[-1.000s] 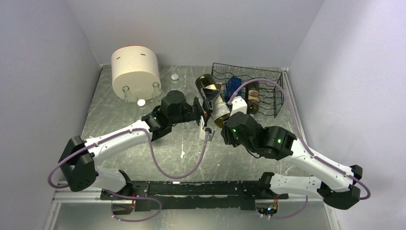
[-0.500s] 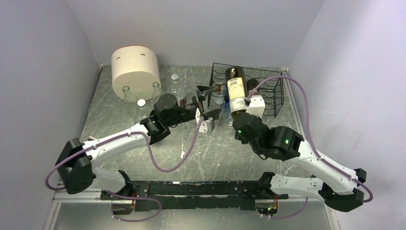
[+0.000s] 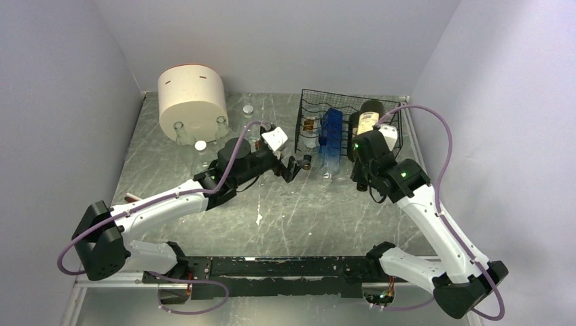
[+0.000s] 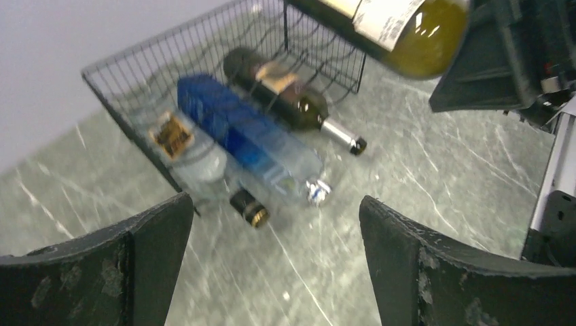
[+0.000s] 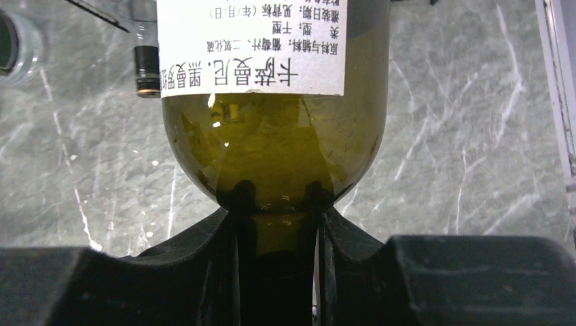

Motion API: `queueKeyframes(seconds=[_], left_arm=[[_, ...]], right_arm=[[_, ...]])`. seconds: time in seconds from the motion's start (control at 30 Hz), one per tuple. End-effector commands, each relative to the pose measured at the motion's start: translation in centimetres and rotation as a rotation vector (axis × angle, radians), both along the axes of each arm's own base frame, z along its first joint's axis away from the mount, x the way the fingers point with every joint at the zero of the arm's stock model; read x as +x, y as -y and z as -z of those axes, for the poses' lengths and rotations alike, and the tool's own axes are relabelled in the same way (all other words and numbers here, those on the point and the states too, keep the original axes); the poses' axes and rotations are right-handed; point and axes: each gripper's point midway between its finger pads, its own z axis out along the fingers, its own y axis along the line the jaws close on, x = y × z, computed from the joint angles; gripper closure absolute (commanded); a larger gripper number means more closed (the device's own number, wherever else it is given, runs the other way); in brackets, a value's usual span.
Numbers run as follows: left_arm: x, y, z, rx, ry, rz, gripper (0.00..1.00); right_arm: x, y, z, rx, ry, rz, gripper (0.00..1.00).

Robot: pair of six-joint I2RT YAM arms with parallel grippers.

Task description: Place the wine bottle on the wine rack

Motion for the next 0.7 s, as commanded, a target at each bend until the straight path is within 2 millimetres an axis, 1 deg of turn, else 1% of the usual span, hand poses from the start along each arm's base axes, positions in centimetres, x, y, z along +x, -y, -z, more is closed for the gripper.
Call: queueKeyframes(seconds=[0.0,0.13,0.2,0.27,0.4,0.5,0.57,0.67], left_arm=[[-0.6,-2.2,2.7,-0.004,-0.251,-0.126,0.05],[-2.0,-4.2,4.2,0.045,-0.263,-0.134,0.04],[-2.2,-5.3,4.2,0.039,-0.268,-0.166,0.04],[-2.8,-5.8,3.6,0.022,-0.270,-0.160,0.05],[-4.1,-6.0,1.8,-0.020,-0.248,-0.104,0.05],[-4.6,-6.1,0.7,-0.041,-0.230,-0.084,0.05],[-4.8,-6.2,0.3,-0.046,-0.223,-0.077,0.05],[-5.1,-6.3,-0.1,-0.038,-0.201,-0.074,0.04]], right_arm=[[0.8,0.7,-1.0,0.047,0.047,0.034,1.00],[-0.4,2.8,0.4,0.028,-0.009,0.109,1.00],[-0.7,3.6,0.6,0.016,-0.023,0.135,1.00],[-1.0,4.1,1.0,0.015,-0.045,0.150,1.00],[-1.4,4.1,2.5,0.037,-0.105,0.165,1.00],[-1.1,4.7,2.5,0.065,-0.109,0.207,1.00],[-0.8,4.9,2.6,0.101,-0.107,0.223,1.00],[-0.4,4.8,3.2,0.157,-0.129,0.218,1.00]])
